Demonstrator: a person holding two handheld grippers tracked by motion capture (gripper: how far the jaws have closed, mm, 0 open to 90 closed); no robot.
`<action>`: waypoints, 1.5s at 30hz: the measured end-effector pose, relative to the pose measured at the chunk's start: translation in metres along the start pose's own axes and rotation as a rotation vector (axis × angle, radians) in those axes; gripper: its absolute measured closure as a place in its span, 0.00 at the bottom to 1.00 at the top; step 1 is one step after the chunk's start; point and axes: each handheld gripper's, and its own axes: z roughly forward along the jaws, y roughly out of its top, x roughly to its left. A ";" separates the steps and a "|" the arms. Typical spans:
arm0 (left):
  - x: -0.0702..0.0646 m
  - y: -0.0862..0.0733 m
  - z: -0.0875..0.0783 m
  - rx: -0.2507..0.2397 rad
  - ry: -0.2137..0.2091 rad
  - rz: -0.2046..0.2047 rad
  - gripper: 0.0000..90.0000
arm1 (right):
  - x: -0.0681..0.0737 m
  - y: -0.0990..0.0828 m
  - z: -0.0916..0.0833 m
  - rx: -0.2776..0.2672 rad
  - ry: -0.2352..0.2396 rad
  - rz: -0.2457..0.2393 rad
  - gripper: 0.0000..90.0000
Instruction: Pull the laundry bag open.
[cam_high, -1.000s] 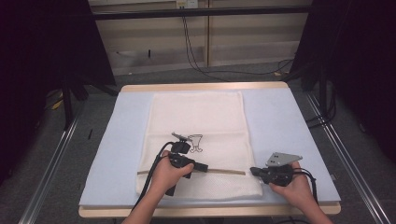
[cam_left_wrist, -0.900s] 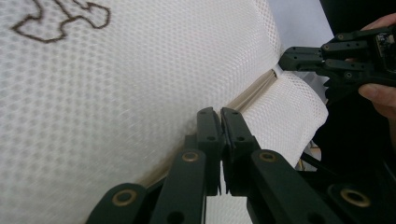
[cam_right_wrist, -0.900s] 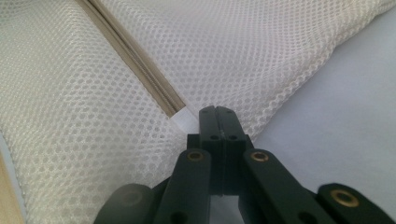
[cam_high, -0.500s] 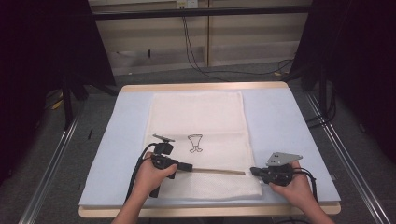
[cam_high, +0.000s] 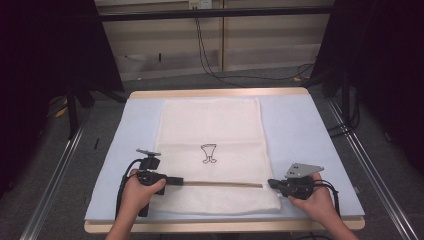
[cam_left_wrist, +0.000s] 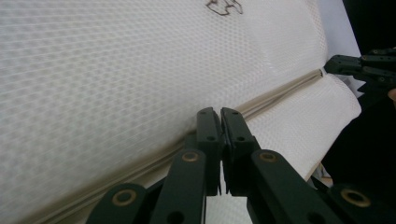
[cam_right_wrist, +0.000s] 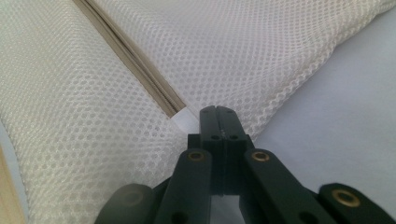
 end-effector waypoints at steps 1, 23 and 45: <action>0.003 -0.002 -0.004 -0.008 0.002 -0.015 0.97 | 0.000 0.000 0.000 -0.001 0.001 -0.002 1.00; 0.046 -0.012 -0.055 -0.061 0.035 -0.078 0.96 | 0.002 0.000 -0.001 -0.001 -0.017 -0.019 1.00; 0.081 -0.020 -0.074 -0.049 0.016 -0.168 0.96 | 0.001 0.000 -0.001 -0.002 -0.006 -0.016 1.00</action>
